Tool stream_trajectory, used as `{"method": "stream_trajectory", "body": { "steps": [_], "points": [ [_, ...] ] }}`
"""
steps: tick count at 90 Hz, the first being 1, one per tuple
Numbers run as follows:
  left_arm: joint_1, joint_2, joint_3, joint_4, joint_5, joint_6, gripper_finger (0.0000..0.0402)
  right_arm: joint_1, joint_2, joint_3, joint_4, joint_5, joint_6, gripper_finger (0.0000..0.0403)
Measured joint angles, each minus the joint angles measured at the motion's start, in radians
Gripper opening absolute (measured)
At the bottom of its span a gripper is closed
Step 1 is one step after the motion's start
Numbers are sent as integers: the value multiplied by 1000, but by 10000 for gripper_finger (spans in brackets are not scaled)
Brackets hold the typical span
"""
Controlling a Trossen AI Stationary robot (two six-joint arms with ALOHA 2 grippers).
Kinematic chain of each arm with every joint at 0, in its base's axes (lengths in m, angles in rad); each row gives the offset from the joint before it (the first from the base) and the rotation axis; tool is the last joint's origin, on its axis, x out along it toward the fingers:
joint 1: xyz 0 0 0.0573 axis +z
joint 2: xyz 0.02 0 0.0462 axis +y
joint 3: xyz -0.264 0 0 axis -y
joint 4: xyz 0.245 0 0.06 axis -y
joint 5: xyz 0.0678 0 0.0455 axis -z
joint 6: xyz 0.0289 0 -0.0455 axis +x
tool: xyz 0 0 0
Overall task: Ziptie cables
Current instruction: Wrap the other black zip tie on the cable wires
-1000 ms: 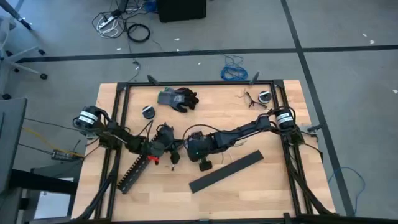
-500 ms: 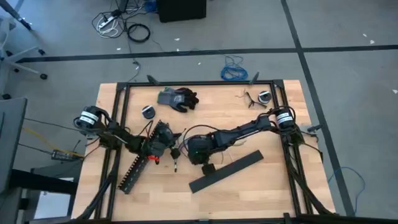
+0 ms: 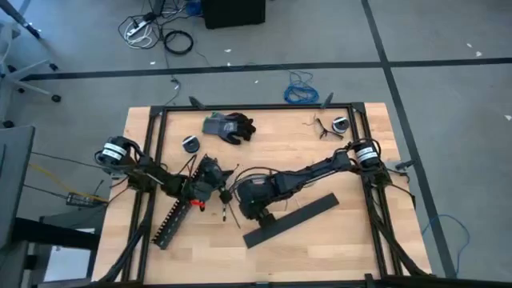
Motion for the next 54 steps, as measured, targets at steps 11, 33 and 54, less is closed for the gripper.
{"method": "stream_trajectory", "body": {
  "steps": [11,33,54],
  "points": [
    [-1,-1,-15,2,-59,-117,0,28,0,4,-10,89,-120,203],
    [-50,-1,-54,2,-210,-332,0,40,6,-117,189,46,-116,187],
    [-84,5,-56,-2,-247,-378,0,66,6,-259,455,173,-52,175]
  ]
}}
